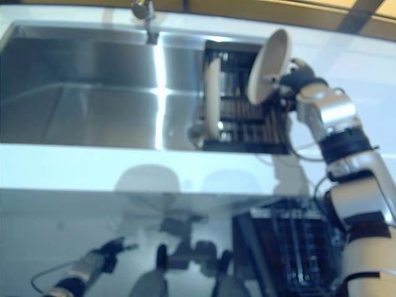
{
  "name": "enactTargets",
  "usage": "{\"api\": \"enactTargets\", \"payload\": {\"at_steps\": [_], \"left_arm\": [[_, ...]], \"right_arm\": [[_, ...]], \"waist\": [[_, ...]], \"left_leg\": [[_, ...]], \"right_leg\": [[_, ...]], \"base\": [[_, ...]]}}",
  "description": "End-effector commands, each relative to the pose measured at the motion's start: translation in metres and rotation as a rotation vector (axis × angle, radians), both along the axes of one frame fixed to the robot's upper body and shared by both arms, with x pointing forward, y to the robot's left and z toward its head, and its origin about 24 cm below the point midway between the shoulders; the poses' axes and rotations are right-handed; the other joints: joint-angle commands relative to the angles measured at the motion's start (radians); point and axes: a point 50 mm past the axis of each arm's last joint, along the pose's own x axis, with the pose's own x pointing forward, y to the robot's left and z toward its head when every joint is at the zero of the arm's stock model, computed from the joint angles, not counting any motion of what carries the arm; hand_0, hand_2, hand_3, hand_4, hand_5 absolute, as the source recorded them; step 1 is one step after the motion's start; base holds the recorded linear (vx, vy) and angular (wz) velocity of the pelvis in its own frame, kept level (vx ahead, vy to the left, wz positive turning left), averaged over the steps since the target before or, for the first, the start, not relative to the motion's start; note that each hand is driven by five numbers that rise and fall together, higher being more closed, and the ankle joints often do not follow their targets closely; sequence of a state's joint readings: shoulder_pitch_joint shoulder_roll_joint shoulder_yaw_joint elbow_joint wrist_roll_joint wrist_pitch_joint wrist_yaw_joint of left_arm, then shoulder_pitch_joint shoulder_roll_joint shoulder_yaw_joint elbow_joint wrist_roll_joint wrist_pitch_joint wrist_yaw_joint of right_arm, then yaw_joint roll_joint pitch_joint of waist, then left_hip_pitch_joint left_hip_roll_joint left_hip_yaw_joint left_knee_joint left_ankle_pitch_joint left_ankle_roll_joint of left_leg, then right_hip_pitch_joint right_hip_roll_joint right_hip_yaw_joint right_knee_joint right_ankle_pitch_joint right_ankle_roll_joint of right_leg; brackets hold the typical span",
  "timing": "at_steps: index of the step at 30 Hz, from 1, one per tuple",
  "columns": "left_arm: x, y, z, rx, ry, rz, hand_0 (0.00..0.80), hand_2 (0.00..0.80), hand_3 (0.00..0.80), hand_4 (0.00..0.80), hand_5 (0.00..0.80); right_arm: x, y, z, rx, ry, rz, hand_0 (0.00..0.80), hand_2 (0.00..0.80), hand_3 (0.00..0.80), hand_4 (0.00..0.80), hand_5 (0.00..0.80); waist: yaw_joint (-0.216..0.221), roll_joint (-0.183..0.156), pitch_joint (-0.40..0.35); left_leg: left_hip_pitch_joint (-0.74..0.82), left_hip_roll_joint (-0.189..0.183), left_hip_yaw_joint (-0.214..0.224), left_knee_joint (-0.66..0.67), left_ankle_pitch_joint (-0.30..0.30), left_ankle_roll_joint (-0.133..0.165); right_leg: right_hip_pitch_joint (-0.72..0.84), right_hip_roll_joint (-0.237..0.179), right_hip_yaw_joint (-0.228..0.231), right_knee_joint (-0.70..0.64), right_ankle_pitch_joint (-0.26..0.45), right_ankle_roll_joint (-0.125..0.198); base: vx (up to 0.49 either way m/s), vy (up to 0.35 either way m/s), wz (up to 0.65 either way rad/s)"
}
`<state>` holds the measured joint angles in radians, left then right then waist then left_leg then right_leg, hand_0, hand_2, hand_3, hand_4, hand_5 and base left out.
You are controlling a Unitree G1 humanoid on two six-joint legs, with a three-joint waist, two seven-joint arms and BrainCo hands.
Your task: Take plates into dishwasher
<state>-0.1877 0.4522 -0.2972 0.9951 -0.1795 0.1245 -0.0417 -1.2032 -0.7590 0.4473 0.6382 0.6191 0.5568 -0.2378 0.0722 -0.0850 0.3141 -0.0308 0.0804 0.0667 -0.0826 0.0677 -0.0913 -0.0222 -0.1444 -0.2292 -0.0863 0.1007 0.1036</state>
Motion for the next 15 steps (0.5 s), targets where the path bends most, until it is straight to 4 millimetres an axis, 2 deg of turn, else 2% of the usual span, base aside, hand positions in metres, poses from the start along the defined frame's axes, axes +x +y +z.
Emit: {"api": "enactTargets", "payload": {"at_steps": [1, 9, 10, 11, 13, 14, 15], "left_arm": [[0.0172, -0.0002, 0.0093, 0.023, -0.032, -0.019, 0.000, 0.000, 0.000, 0.000, 0.000], [0.0177, 0.0003, 0.0099, 0.020, -0.040, -0.001, 0.000, 0.000, 0.000, 0.000, 0.000], [0.0171, 0.0002, 0.0095, 0.018, -0.041, 0.004, 0.000, 0.000, 0.000, 0.000, 0.000], [0.0169, 0.0001, 0.0094, 0.018, -0.041, 0.005, 0.000, 0.000, 0.000, 0.000, 0.000], [0.0158, -0.0006, 0.0083, 0.012, -0.038, 0.012, 0.000, 0.000, 0.000, 0.000, 0.000], [0.0151, -0.0011, 0.0077, 0.008, -0.037, 0.015, 0.000, 0.000, 0.000, 0.000, 0.000], [0.0144, -0.0018, 0.0071, 0.005, -0.035, 0.017, 0.000, 0.000, 0.000, 0.000, 0.000]], "right_arm": [[-0.0062, 0.0001, 0.0583, -0.047, -0.182, -0.016, 0.000, 0.000, 0.000, 0.000, 0.000], [-0.0076, -0.0026, 0.0602, -0.028, -0.202, -0.036, 0.000, 0.000, 0.000, 0.000, 0.000], [-0.0077, -0.0023, 0.0597, -0.026, -0.203, -0.036, 0.053, 0.053, 0.053, 0.053, 0.053], [-0.0077, -0.0023, 0.0595, -0.025, -0.203, -0.037, 0.113, 0.113, 0.113, 0.113, 0.113], [-0.0078, -0.0026, 0.0592, -0.028, -0.202, -0.042, 0.637, 0.637, 0.637, 0.637, 0.637], [-0.0084, -0.0037, 0.0601, -0.030, -0.210, -0.052, 0.800, 0.800, 0.800, 0.800, 0.800], [-0.0087, -0.0045, 0.0605, -0.028, -0.214, -0.057, 0.800, 0.800, 0.800, 0.800, 0.800]], "waist": [[0.032, 0.000, 0.009], [0.035, 0.000, 0.021], [0.035, 0.000, 0.022], [0.035, 0.000, 0.022], [0.034, 0.001, 0.020], [0.034, 0.001, 0.018], [0.034, 0.002, 0.016]], "left_leg": [[-0.012, -0.032, -0.020, -0.005, -0.017, 0.038], [-0.020, -0.034, -0.021, -0.005, -0.017, 0.041], [-0.021, -0.034, -0.022, -0.005, -0.018, 0.041], [-0.021, -0.034, -0.022, -0.005, -0.018, 0.041], [-0.021, -0.035, -0.021, -0.005, -0.018, 0.040], [-0.020, -0.036, -0.020, -0.005, -0.019, 0.040], [-0.020, -0.037, -0.020, -0.005, -0.019, 0.040]], "right_leg": [[0.001, 0.002, 0.022, 0.026, -0.012, 0.027], [-0.010, 0.001, 0.019, 0.033, -0.011, 0.029], [-0.010, 0.001, 0.018, 0.032, -0.012, 0.029], [-0.010, 0.001, 0.018, 0.032, -0.012, 0.029], [-0.010, 0.001, 0.017, 0.030, -0.011, 0.029], [-0.009, 0.000, 0.016, 0.029, -0.011, 0.029], [-0.009, 0.000, 0.016, 0.028, -0.010, 0.029]], "base": [[0.000, 0.000, 0.00], [-0.002, 0.001, 0.00], [-0.008, 0.006, 0.05], [-0.007, 0.013, 0.04], [0.001, 0.016, 0.00], [0.004, 0.036, 0.00], [-0.001, 0.038, 0.00]]}}
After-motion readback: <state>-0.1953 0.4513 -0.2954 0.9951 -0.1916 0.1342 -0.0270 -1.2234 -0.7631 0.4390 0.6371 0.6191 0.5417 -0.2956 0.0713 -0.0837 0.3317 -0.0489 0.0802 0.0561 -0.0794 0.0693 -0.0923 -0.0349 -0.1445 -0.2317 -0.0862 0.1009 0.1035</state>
